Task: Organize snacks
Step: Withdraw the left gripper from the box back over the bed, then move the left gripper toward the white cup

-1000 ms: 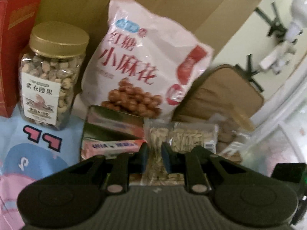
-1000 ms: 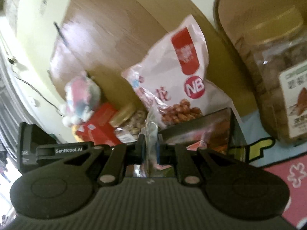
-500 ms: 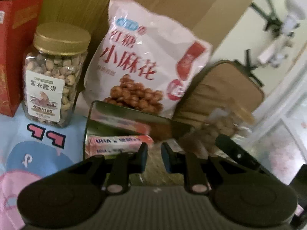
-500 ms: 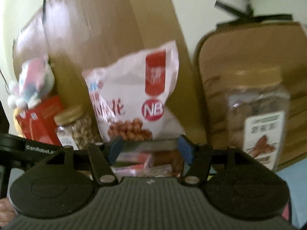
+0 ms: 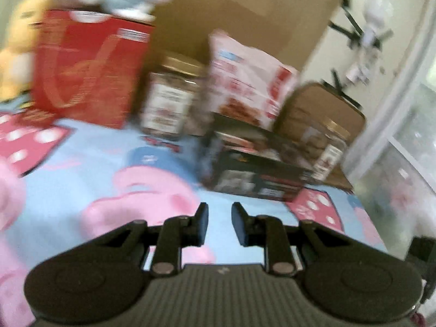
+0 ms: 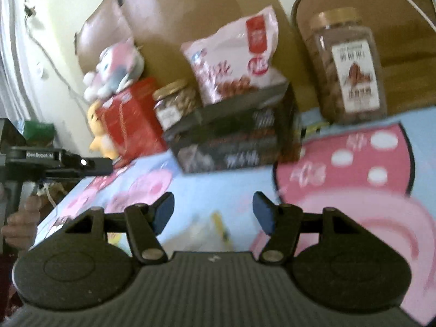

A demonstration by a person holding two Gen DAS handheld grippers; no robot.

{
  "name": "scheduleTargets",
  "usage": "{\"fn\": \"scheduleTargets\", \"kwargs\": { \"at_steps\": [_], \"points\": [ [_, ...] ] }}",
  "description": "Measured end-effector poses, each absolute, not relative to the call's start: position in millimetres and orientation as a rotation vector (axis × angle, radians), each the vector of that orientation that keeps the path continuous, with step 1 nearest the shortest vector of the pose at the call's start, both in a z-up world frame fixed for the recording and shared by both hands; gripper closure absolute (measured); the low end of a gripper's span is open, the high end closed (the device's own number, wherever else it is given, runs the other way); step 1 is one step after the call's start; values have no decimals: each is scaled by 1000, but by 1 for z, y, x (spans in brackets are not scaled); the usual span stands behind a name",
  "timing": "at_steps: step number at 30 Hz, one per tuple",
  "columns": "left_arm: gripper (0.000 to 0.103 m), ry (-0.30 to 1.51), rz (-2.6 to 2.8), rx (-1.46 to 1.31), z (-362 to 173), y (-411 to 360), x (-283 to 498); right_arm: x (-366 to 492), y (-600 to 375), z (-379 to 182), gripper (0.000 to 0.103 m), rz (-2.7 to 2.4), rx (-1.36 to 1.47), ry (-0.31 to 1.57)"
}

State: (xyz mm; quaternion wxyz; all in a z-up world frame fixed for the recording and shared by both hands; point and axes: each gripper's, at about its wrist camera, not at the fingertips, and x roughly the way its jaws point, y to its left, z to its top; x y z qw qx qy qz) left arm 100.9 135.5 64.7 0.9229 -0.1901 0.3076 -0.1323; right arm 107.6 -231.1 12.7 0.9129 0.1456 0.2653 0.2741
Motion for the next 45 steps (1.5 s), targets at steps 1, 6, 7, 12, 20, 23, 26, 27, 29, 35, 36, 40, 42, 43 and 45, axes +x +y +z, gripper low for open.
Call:
{"fn": "scheduleTargets", "kwargs": {
  "at_steps": [1, 6, 7, 12, 20, 23, 26, 27, 29, 35, 36, 40, 42, 43, 45],
  "points": [
    [83, 628, -246, -408, 62, 144, 93, 104, -229, 14, 37, 580, 307, 551],
    [83, 645, -158, -440, 42, 165, 64, 91, -195, 18, 37, 661, 256, 550],
    [83, 653, -139, -425, 39, 165, 59, 88, -188, 18, 37, 676, 245, 551],
    [82, 672, -73, -367, 30, 161, 45, 75, -152, 21, 37, 707, 147, 537],
    [78, 641, -87, -252, 41, 121, 50, 62, -146, 22, 38, 514, 110, 446],
    [68, 636, -137, -227, 45, 93, 56, 61, -155, 22, 37, 404, 127, 414],
    [64, 634, -157, -178, 46, 65, 59, 58, -164, 24, 37, 305, 138, 399],
    [63, 634, -160, -164, 46, 56, 58, 57, -167, 24, 37, 273, 136, 396],
    [61, 633, -168, -144, 45, 43, 56, 53, -174, 24, 37, 231, 147, 387],
    [51, 617, -138, -93, 45, 28, 53, 48, -191, 18, 27, 205, 234, 411],
    [51, 622, -139, -90, 45, 27, 52, 49, -193, 17, 27, 204, 243, 414],
    [51, 634, -126, -73, 46, 26, 54, 52, -197, 14, 22, 199, 278, 419],
    [51, 639, -117, -63, 45, 26, 55, 53, -199, 12, 22, 200, 296, 425],
    [51, 643, -111, -59, 44, 25, 55, 54, -200, 11, 22, 200, 300, 428],
    [51, 651, -102, -56, 42, 25, 56, 54, -202, 10, 22, 200, 304, 434]
  ]
}}
